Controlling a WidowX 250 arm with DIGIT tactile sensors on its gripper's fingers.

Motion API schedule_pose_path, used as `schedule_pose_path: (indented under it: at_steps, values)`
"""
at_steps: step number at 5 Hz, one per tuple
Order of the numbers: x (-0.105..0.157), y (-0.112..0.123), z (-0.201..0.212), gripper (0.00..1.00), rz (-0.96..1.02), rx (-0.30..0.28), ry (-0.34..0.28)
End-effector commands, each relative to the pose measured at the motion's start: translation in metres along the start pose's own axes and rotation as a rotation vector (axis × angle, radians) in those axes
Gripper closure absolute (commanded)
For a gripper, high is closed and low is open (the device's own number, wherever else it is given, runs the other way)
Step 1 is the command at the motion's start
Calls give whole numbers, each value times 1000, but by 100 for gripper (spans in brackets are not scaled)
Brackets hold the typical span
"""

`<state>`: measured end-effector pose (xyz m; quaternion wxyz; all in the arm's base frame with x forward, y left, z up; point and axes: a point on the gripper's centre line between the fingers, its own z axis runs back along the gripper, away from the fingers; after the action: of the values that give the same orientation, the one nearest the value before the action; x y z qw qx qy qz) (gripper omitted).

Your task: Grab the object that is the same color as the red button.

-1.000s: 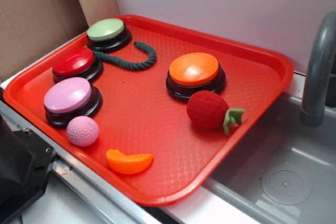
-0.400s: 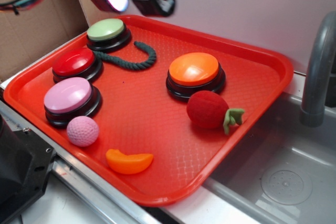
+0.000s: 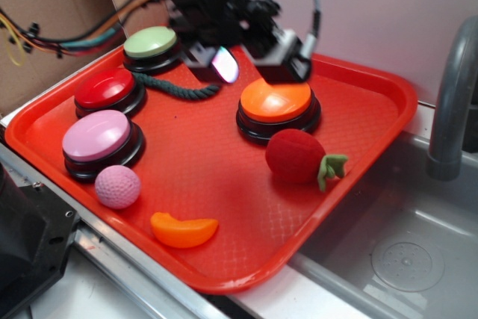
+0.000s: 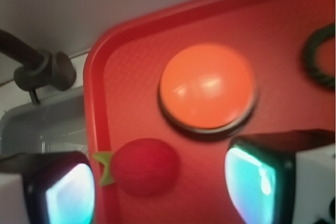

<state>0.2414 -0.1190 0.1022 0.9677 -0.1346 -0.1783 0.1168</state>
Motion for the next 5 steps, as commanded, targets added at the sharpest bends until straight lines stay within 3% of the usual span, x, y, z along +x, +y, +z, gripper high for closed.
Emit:
schedule_pose_path:
  at_steps: [1,2,3,4,5]
  values:
    - [8,-21,-38,0,51,-84,3]
    - [2,-31,-58,0,52,-110,58]
    - [-1,-33,-59,0,59,-116,64]
    - [-4,-39,-59,8,84,-129,53]
    - [-3,-40,-52,89,100,-119,42]
